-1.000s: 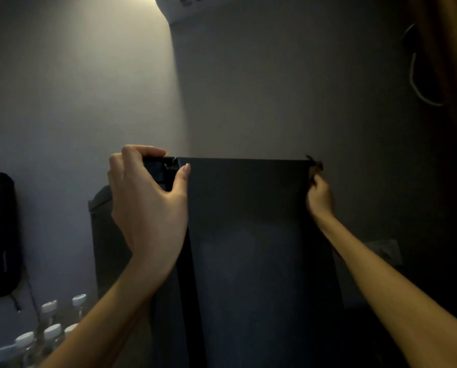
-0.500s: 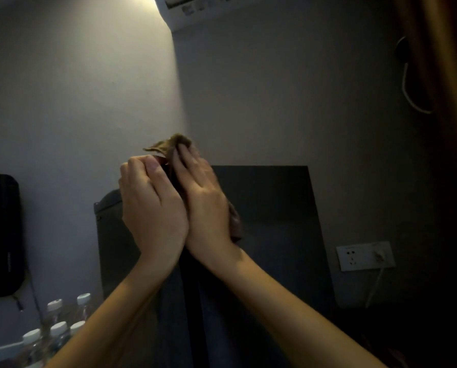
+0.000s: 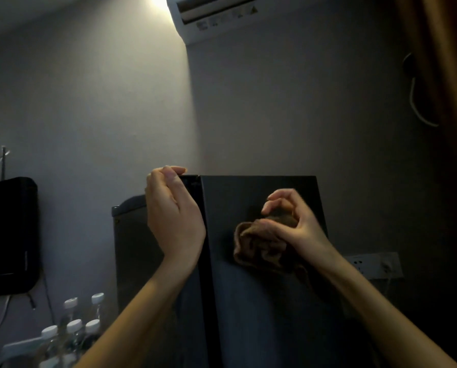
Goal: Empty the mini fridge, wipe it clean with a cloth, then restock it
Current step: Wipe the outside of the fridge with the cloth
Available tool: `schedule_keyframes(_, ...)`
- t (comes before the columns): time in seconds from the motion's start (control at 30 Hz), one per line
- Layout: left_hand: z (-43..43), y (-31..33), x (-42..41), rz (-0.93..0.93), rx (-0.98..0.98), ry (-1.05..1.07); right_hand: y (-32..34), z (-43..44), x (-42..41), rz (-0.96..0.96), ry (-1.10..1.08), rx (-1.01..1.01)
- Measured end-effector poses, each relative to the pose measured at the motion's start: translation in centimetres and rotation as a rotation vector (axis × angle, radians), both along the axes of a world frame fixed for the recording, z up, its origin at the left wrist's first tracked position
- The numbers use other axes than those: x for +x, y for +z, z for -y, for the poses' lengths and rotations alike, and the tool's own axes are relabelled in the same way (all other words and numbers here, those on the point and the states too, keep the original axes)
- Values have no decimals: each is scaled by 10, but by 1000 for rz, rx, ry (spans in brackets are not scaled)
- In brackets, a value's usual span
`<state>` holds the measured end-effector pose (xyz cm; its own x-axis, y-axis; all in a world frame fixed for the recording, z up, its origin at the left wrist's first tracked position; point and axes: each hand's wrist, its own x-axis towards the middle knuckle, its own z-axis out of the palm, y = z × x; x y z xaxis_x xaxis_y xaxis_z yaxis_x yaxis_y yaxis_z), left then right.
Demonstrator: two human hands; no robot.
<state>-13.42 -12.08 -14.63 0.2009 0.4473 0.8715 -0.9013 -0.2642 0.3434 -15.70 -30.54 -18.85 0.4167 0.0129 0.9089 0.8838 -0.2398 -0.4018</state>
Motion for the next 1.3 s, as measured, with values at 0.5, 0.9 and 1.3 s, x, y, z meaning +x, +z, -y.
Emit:
schedule_keyframes(0.5,-3,-1,2,35,17,-18,42,-90,45,408,-525,350)
schedule_keyframes(0.9,-4,-2,0,22,89,57,23,-85,50,585,-383,-83)
schedule_keyframes(1.3,-2,-1,-5,-11,152,238,60,-62,70,315,-491,130)
